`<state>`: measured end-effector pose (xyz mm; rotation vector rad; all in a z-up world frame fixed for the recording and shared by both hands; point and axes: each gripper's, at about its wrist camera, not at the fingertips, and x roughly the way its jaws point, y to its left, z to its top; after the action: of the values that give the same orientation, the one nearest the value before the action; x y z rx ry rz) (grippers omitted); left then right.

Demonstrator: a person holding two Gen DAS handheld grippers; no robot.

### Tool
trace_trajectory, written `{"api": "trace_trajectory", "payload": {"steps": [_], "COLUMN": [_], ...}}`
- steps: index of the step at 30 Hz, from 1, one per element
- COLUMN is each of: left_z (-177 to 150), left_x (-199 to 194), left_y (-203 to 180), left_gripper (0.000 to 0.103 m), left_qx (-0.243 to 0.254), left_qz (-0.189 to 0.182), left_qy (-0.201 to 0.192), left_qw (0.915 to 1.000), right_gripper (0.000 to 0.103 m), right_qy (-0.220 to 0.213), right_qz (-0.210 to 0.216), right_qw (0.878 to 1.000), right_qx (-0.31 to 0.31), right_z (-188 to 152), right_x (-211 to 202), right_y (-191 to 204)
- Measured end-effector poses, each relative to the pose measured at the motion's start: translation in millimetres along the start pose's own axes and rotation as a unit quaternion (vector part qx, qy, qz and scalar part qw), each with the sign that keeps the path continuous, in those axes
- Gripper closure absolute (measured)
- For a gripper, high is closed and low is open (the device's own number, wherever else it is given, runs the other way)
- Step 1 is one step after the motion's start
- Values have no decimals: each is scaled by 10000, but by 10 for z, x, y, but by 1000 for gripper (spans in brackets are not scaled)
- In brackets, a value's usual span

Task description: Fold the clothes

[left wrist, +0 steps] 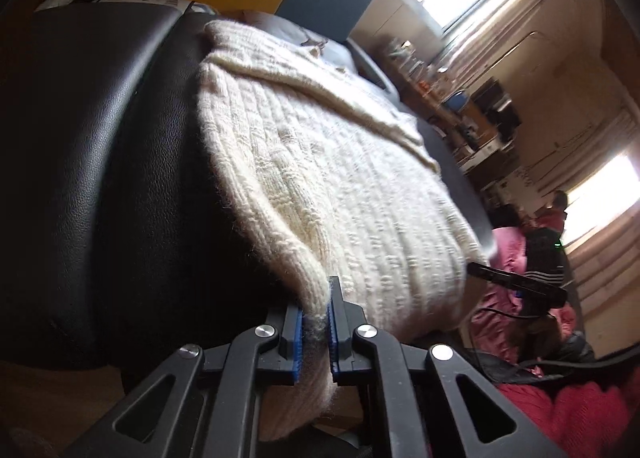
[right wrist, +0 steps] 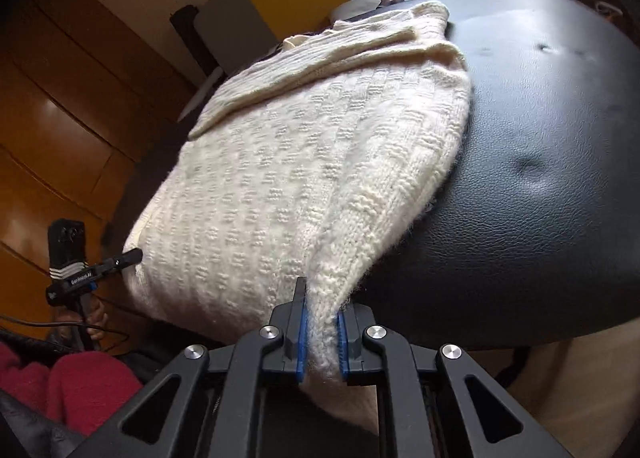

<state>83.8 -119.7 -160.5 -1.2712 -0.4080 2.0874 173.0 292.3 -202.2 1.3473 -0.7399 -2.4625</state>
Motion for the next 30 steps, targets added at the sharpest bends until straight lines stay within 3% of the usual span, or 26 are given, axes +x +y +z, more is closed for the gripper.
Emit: {"api": "trace_trajectory", "payload": {"steps": [4,8,12,14,22,23,26,29,30], "left_z": [-14,39,316,546,1864,2027,2368,2320,2301], "left_x": [-187,-283,-356,-416,16,79,757,1148,1267], "left_y": [-1,30,-19,-42,332,385,851,1072,1139], "left_gripper": [95,95,95,95,95,95,95,96,96], "left_qx": [117,-91,-159,-141,-924,-1027,-1706,-1920,-1980], "left_qz": [-592,-1065,-1412,-1642,-1802,-1803,-946,-540,-411], "left_qy": [11,-64,-381,-677,-1457,-1542,-1041,-620,-484], "left_qw": [9982,9943,9891,9840,9684,9660,9753,9779,9781], "right_gripper": [91,91,91,91,91,91,91,91,92], "right_qy": [41,143,-78,-246,-816,-837,-570,-29,-38], "right_qz": [469,719,1004,1144,1309,1235,755,324,399], "right_qw": [9989,9973,9946,9929,9875,9881,9927,9935,9933], "right_qx": [46,46,270,223,315,371,747,1093,1084], "right_z": [3,32,273,468,1669,1832,2253,2372,2344], "right_x": [-94,-155,-182,-199,-16,59,477,907,932], "right_y": [54,118,107,140,17,-42,-365,-684,-714]}}
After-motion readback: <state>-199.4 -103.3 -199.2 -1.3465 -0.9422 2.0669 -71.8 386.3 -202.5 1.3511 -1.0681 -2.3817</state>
